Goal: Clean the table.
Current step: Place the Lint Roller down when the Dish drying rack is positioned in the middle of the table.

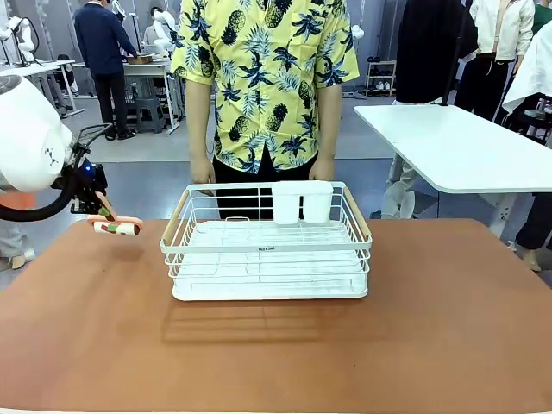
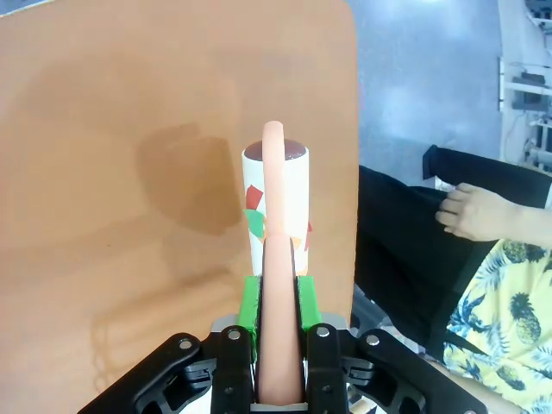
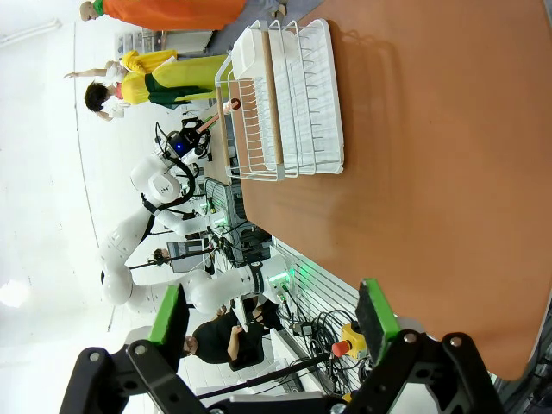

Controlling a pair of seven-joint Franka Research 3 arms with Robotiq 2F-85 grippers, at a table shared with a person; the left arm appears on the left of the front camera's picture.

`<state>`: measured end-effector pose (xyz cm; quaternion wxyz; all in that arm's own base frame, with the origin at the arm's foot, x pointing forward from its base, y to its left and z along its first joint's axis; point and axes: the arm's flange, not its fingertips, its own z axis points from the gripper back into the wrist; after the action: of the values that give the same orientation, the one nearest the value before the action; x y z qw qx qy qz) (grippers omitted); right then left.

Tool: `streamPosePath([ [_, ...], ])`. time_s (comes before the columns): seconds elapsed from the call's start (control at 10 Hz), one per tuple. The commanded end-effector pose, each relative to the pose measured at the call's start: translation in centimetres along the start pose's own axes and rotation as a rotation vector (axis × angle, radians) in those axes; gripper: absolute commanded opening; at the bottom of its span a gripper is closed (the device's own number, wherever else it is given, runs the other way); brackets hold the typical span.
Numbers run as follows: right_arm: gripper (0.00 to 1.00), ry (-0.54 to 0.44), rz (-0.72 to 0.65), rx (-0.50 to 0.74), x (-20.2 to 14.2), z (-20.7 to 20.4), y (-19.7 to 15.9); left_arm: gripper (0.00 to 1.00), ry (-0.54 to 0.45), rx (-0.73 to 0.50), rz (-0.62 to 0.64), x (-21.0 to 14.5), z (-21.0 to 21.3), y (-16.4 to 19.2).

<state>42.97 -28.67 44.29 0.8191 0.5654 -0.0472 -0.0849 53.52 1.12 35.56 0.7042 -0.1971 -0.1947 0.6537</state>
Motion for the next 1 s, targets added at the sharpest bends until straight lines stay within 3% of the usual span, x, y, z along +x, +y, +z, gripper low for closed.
streamPosePath([
  [0.0,1.0,0.0,0.003,-0.002,-0.14,0.02,0.28,0.19,0.039,-0.049,-0.008,0.91,-0.51,1.09],
  [0.6,1.0,0.0,0.003,-0.002,-0.14,0.02,0.28,0.19,0.047,0.016,0.035,1.52,-1.02,1.78],
  [0.8,1.0,0.0,0.003,-0.002,-0.14,0.02,0.28,0.27,0.062,0.033,0.037,1.55,-1.23,1.83],
  [0.9,1.0,0.0,0.003,-0.002,-0.14,0.02,0.28,0.38,0.064,0.038,0.038,1.54,-1.21,1.78],
])
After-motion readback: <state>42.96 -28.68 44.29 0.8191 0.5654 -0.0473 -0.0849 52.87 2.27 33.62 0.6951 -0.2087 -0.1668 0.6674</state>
